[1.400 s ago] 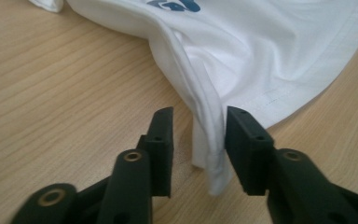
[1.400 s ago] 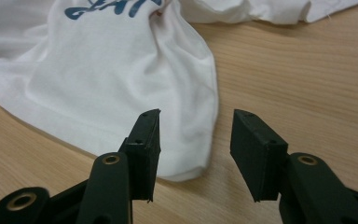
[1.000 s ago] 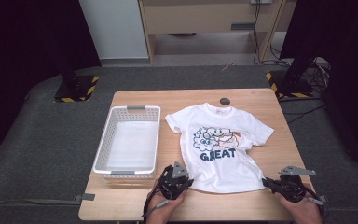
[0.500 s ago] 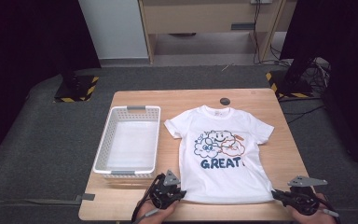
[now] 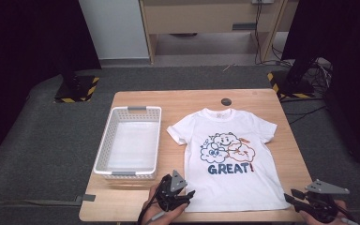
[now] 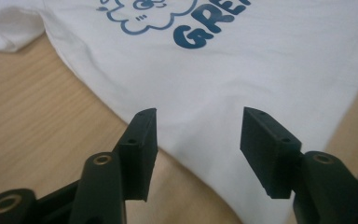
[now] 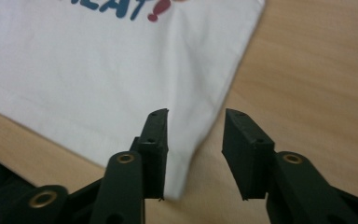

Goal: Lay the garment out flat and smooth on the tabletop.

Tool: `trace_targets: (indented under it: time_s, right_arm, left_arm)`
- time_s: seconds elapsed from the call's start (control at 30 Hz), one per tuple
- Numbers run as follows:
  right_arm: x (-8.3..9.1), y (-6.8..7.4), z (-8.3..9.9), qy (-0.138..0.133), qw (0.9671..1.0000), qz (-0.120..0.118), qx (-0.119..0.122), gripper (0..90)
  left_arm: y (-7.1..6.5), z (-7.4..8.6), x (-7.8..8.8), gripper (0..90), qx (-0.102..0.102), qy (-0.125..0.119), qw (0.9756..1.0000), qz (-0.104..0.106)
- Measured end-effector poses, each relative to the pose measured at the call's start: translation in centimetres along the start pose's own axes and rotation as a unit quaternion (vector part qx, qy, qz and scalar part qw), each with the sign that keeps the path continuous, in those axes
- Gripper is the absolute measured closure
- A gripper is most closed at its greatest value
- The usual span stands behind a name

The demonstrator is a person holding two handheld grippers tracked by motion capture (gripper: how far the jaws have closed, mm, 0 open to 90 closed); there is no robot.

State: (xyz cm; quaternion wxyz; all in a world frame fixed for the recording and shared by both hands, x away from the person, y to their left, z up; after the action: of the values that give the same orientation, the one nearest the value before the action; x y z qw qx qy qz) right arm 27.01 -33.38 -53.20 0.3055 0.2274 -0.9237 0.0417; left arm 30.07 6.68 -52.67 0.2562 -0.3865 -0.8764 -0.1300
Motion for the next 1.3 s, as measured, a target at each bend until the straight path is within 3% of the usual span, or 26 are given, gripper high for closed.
trace_targets:
  time_s: [0.13, 0.23, 0.3, 0.4, 0.5, 0.57, 0.7, 0.87, 0.97, 1.07, 1.3]
  right_arm:
    - [-2.8, 1.0, -0.9, 0.008, 0.9991, 0.001, 0.040, 53.5]
    - [-4.3, 1.7, -0.5, 0.034, 0.9973, 0.002, 0.066, 51.9]
    - [-4.6, 1.9, 0.1, 0.042, 0.9967, -0.003, 0.069, 51.8]
    - [-4.2, 1.6, 0.5, 0.036, 0.9977, -0.008, 0.056, 51.8]
    - [-3.6, 1.3, 0.9, 0.037, 0.9976, -0.013, 0.057, 48.3]
    - [-3.5, 1.0, 0.9, 0.026, 0.9982, -0.020, 0.050, 38.6]
    - [-3.9, -0.2, -0.3, -0.027, 0.9993, -0.026, 0.008, 17.6]
    - [-5.4, -2.2, -2.3, -0.055, 0.9983, -0.012, -0.015, 10.8]
    - [-6.2, -3.1, -3.0, -0.053, 0.9980, -0.015, -0.031, 8.5]
    - [-7.0, -3.7, -3.3, -0.035, 0.9989, -0.012, -0.029, 7.5]
    - [-8.2, -4.2, -3.7, -0.038, 0.9987, -0.002, -0.032, 7.6]
  left_arm:
    - [0.3, -0.1, -1.9, 41.4, -0.038, 0.009, 0.9991, -0.018]
    - [0.6, 0.8, -2.4, 41.1, -0.039, 0.032, 0.9986, -0.018]
    - [0.8, 1.4, -2.6, 41.1, -0.034, 0.049, 0.9982, -0.011]
    - [0.8, 1.8, -2.5, 39.6, -0.014, 0.057, 0.9982, -0.010]
    - [0.7, 2.0, -2.1, 35.2, -0.016, 0.063, 0.9978, -0.015]
    - [0.7, 1.6, -1.9, 26.3, 0.010, 0.048, 0.9988, -0.004]
    - [1.0, -0.5, -1.9, 13.9, 0.038, 0.006, 0.9992, 0.009]
    - [1.5, -2.3, -3.2, 6.3, 0.062, -0.002, 0.9980, 0.015]
    - [1.5, -2.4, -4.4, 3.4, 0.060, 0.008, 0.9980, 0.015]
    - [1.6, -2.1, -5.5, 3.4, 0.061, 0.016, 0.9979, 0.016]
    - [1.6, -1.5, -6.1, 4.2, 0.047, 0.020, 0.9986, 0.007]
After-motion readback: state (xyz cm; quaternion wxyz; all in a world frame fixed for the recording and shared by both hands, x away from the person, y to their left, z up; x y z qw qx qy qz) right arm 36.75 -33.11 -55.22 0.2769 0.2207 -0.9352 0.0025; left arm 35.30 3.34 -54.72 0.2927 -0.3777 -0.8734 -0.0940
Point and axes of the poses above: each handheld gripper's, and its own axes: x roughly backward along the jaws, z roughly out of its underside, y roughly to its left, the point moved 4 cm from there along -x, roughly forward along the jaws, and after that the axes turned 10 degrees about -y, right-handed, at the moved point
